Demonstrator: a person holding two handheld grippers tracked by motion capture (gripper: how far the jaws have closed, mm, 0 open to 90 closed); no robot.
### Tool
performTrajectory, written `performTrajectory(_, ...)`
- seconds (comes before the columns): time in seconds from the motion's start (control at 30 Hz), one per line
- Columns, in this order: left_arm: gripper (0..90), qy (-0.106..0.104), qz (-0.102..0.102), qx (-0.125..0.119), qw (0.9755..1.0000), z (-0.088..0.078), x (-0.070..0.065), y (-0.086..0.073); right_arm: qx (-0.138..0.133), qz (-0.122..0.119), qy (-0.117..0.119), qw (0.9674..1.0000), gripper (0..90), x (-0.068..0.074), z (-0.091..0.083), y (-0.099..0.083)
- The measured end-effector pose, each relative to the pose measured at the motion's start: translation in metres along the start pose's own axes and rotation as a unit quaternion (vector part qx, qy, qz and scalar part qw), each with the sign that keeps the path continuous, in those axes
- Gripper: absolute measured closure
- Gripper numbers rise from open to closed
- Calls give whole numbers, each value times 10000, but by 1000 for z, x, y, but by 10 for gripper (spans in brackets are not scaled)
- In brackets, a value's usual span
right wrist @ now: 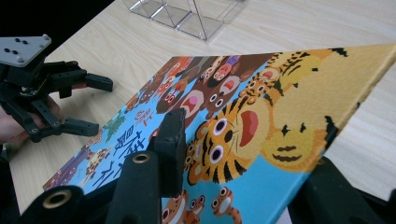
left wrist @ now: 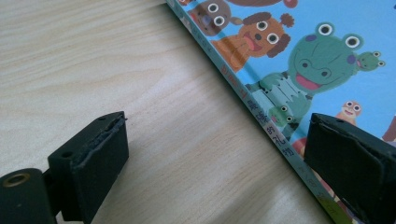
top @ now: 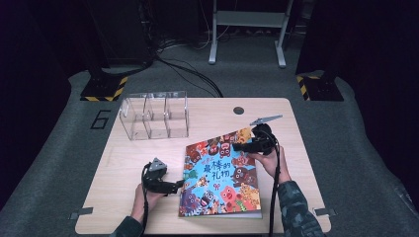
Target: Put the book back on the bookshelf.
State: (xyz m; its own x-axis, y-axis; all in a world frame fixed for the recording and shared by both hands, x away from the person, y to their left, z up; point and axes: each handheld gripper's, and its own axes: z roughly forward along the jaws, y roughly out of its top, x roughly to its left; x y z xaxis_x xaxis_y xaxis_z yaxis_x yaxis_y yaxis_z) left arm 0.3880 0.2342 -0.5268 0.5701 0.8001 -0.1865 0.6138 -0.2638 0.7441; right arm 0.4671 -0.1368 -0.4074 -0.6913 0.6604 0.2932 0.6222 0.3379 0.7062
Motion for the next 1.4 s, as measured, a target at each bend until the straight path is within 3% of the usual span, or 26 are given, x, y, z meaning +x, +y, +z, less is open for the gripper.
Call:
performTrajectory(0.27, 14, 69, 12, 120, 9999, -4, 2, 4, -182, -230, 8, 9996, 585, 6, -4, 0)
performTrajectory(0.43, 4, 39, -81, 92, 9999, -5, 1, 7, -276, -341, 7, 9990, 585, 8, -5, -1)
performTrajectory(0.8, 2, -252, -267, -17, 9993, -10, 5, 22, -405, -484, 30, 9980, 584, 12, -6, 0)
performTrajectory(1.27, 1, -470, -240, -44, 9986, -8, 0, 38, -676, -818, 11, 9943, 584, 20, -10, -1)
performTrajectory(1.4, 0, -489, -225, -55, 9985, -7, -2, 42, -702, -807, 3, 9943, 583, 22, -11, -1)
